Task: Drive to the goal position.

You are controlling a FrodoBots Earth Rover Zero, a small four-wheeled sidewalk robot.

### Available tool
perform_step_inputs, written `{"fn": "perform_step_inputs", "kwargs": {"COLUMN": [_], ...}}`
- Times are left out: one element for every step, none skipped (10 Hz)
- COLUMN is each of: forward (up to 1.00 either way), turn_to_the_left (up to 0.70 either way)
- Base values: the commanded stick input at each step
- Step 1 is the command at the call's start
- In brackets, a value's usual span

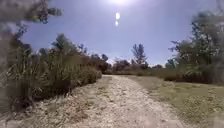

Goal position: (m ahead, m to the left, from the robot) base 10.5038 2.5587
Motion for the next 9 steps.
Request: {"fn": "perform_step_inputs", "kwargs": {"forward": [0.70,0.70,0.70,0.70,0.70,0.70,0.70,0.70,0.70], "turn_to_the_left": [-0.07,-0.14,-0.25,-0.35,-0.34,-0.14,0.00,0.00,0.00]}}
